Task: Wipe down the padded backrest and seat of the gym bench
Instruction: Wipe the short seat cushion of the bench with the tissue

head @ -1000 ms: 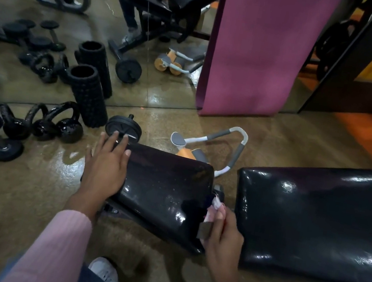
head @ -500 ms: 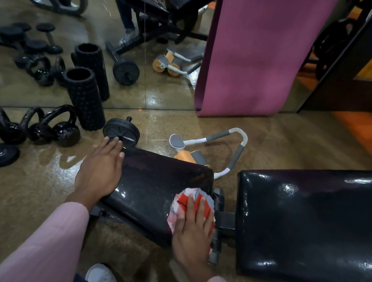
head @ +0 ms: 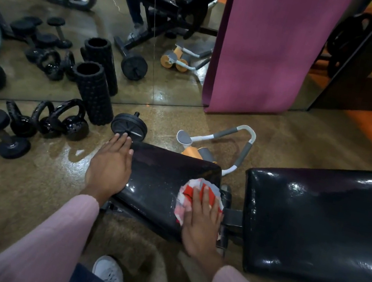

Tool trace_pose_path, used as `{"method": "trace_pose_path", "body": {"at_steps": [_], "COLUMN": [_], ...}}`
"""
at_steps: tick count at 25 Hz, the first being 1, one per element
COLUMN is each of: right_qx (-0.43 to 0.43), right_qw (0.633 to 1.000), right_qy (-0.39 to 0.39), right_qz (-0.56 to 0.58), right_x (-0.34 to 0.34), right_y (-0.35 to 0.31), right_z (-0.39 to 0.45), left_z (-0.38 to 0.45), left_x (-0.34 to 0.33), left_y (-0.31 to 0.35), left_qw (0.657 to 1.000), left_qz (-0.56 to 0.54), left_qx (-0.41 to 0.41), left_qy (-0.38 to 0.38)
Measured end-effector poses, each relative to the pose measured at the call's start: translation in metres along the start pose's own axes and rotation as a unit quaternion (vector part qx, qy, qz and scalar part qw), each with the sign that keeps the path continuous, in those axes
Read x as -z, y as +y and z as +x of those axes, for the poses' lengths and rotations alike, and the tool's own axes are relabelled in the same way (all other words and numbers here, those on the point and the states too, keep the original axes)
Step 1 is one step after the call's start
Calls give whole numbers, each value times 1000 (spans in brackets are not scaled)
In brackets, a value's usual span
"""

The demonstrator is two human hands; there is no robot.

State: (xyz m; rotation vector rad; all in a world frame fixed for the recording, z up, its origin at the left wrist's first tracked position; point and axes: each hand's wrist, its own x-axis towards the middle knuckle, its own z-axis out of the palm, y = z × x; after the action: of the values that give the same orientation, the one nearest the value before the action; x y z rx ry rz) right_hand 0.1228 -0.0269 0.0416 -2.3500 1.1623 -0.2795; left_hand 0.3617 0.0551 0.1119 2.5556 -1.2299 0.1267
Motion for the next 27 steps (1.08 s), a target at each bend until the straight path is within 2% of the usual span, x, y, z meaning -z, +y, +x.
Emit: {"method": "trace_pose_path", "body": {"at_steps": [5, 8, 11, 15, 17, 21, 24, 27], "right_qx": [121, 68, 13, 109, 140, 57, 24, 77], "right_qw": [992, 996, 999, 993, 989, 994, 999, 996], "right_qy": [-46, -43, -1, -24, 22, 0, 9, 10], "right_qz": [2, 38, 31, -39, -31, 90, 46, -34], "right_x": [11, 13, 9, 1, -3, 1, 2, -4], "right_y": [20, 33, 15, -11, 8, 39, 12, -7], "right_z": [-47, -34, 2, -23, -49, -36, -4, -15], "left_z": [1, 1, 2, 2, 1, 2, 2, 3], "left_x": [1, 1, 0, 1, 1, 0, 0, -1], "left_y": [0, 2, 2, 2, 2, 1, 3, 2], "left_qw": [1000, 1000, 1000, 1000, 1000, 1000, 1000, 1000], "left_qz": [-4, -5, -7, -9, -8, -6, -2, -3], "left_qx": [-9, -4, -4, -2, -7, -4, -5, -1], "left_qy": [10, 14, 13, 12, 13, 15, 20, 18]}}
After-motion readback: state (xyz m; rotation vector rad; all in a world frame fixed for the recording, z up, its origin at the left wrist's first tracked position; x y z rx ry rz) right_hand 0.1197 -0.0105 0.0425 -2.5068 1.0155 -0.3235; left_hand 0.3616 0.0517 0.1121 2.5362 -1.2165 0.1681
